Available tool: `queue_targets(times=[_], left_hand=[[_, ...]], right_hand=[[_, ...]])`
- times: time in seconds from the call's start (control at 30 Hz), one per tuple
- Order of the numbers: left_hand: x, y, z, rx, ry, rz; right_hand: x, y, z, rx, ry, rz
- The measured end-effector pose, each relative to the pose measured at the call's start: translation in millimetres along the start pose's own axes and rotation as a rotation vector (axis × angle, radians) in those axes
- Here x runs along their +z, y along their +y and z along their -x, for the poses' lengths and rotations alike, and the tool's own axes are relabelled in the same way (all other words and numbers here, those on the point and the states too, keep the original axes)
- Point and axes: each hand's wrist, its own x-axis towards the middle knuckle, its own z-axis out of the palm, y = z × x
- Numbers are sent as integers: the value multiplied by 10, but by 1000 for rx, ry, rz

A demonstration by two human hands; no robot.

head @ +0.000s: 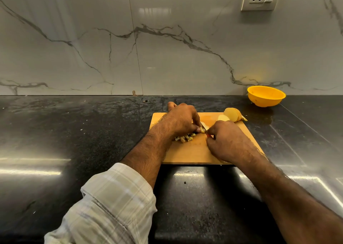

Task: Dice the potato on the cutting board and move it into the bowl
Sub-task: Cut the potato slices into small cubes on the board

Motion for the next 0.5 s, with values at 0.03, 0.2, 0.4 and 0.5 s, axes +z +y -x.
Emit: queue_targets(times=[0.03, 0.2, 0.4, 0.5], left_hand=[[-3, -1, -1, -1, -2, 1], [-4, 26, -1, -11, -17, -5], [-12, -14, 36, -8, 7, 23], [-24, -45, 27, 4, 7, 20]], right_hand=[[-4, -10, -5, 5, -7, -3], [-60, -132, -53, 35, -50, 13], [6, -35, -7, 7, 41, 16], [-10, 9, 15, -21, 80, 1]])
